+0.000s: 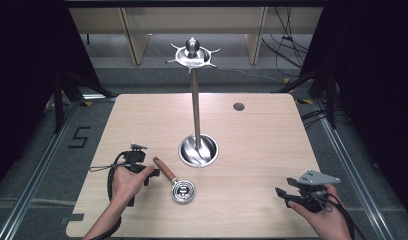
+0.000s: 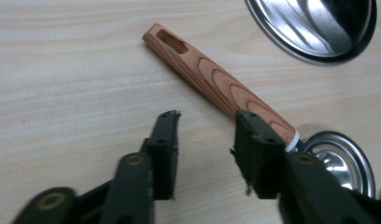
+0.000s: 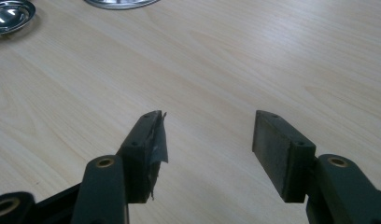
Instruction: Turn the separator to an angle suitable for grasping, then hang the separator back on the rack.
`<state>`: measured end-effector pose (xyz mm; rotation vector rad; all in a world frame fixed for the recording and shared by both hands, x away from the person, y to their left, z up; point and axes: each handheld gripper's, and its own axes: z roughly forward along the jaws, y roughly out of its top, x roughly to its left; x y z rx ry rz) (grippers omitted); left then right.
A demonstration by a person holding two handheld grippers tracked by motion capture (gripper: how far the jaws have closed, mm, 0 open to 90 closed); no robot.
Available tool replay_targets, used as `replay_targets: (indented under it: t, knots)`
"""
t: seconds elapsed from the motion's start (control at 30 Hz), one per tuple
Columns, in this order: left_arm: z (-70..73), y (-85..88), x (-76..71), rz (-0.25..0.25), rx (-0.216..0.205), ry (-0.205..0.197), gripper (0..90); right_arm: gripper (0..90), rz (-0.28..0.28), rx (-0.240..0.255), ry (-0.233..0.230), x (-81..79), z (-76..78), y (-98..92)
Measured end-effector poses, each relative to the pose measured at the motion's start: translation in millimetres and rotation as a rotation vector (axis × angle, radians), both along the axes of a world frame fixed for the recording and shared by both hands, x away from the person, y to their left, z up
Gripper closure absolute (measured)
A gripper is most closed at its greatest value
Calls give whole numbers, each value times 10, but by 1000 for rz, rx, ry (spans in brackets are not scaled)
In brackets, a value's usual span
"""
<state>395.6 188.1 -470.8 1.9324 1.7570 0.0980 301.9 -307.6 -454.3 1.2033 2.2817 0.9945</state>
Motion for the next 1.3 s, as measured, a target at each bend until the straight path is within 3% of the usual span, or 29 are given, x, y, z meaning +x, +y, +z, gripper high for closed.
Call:
replay_targets:
  t: [0.03, 0.13, 0.23, 0.3, 0.4, 0.5, 0.53, 0.6, 0.8, 0.93, 1.0, 1.1, 1.13, 1.3]
  knots:
    - [-25, -16, 10, 14, -1, 17, 474, 440, -10, 12, -2, 2, 2, 4]
    - [-23, -51, 49, 22, 13, 36, 412, 440, -14, 10, -5, -9, 11, 21]
    - [8, -76, 95, 19, 22, 30, 377, 440, 2, 0, -7, 0, 0, 25]
    - [27, -142, 151, 45, 12, 20, 372, 439, 17, -9, -33, 29, -15, 20]
    - [35, -235, 212, 49, 12, 29, 354, 437, 9, -1, -6, 18, -13, 26]
    - [34, -274, 227, 52, 28, 34, 350, 437, 8, 3, -5, 8, -13, 24]
    - [40, -265, 235, 29, 39, 52, 350, 436, 9, 5, -4, 4, -11, 22]
    - [17, -302, 255, 63, 36, 51, 347, 435, 8, 4, -8, 4, -8, 13]
    - [-42, -319, 311, 80, 84, 69, 351, 429, 14, -1, -7, 6, 1, 31]
    - [-65, -321, 328, 92, 89, 76, 358, 426, 19, -11, -13, 14, -10, 27]
    - [-63, -325, 337, 85, 91, 80, 363, 424, 5, 3, 17, 2, -20, 36]
    - [-64, -350, 353, 75, 104, 86, 374, 422, 7, 4, 16, 10, -26, 31]
    - [-76, -366, 358, 70, 111, 78, 380, 422, 16, -10, -6, 16, -36, 24]
    - [-84, -413, 379, 39, 161, 85, 455, 419, 17, -8, 2, 15, -33, 23]
